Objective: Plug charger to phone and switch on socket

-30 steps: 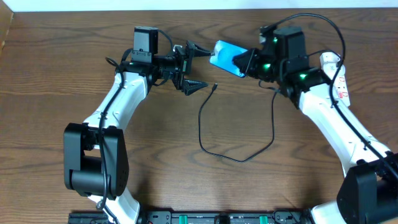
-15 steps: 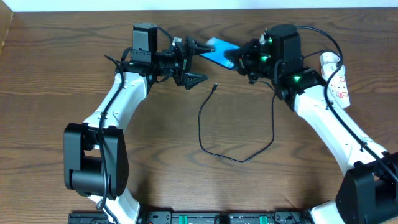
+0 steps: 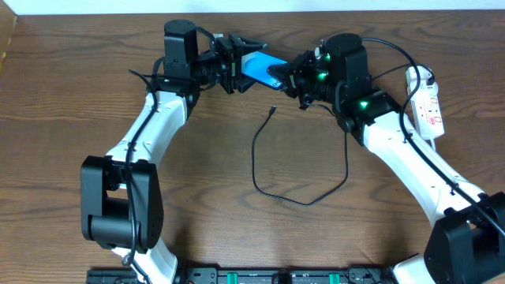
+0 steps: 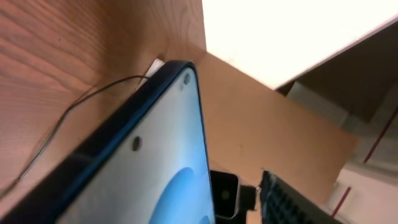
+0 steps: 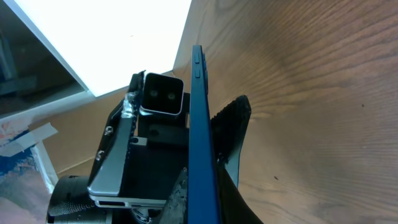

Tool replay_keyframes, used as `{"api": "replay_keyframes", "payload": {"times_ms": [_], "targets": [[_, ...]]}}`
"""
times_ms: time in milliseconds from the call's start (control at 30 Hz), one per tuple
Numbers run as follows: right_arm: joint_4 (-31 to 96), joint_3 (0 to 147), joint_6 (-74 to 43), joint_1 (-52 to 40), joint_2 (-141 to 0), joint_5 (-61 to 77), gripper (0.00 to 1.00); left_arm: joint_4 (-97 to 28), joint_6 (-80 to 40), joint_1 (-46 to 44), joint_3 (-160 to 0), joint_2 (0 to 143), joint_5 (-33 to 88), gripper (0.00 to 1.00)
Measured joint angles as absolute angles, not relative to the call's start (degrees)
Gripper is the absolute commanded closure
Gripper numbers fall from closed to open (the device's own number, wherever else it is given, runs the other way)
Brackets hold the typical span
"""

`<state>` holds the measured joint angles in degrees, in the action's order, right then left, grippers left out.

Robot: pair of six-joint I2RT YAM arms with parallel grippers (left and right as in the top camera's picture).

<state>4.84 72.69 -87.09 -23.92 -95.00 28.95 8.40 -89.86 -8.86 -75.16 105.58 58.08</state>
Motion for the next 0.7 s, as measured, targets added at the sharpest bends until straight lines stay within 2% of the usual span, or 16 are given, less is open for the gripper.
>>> {"api": "replay_keyframes", "payload": {"times_ms": [300, 400, 433, 467, 600, 700], "targets": [[3.77, 72.77, -87.88, -23.86, -94.98, 28.64, 0.98, 7.99, -95.31, -8.86, -75.16, 105.58, 57.04, 0.75], [3.68, 73.06, -89.19, -23.68, -94.96, 28.47, 0.98, 8.25, -96.38, -8.91, -75.13, 105.58, 56.93, 0.81], [3.66, 73.14, -90.37, -23.59, -94.96, 28.42, 0.98, 8.56, -96.47, -8.93, -75.13, 105.58, 56.82, 0.9], [3.66, 73.17, -91.02, -23.53, -94.96, 28.42, 0.98, 8.82, -96.68, -8.97, -75.13, 105.58, 56.77, 0.93], [4.03, 73.43, -95.94, -23.35, -94.87, 28.27, 0.98, 9.74, -96.4, -9.08, -75.07, 105.58, 56.4, 0.93], [5.34, 73.52, -96.31, -23.38, -94.85, 28.21, 0.88, 9.17, -96.66, -9.15, -75.07, 105.58, 56.4, 0.93]]}}
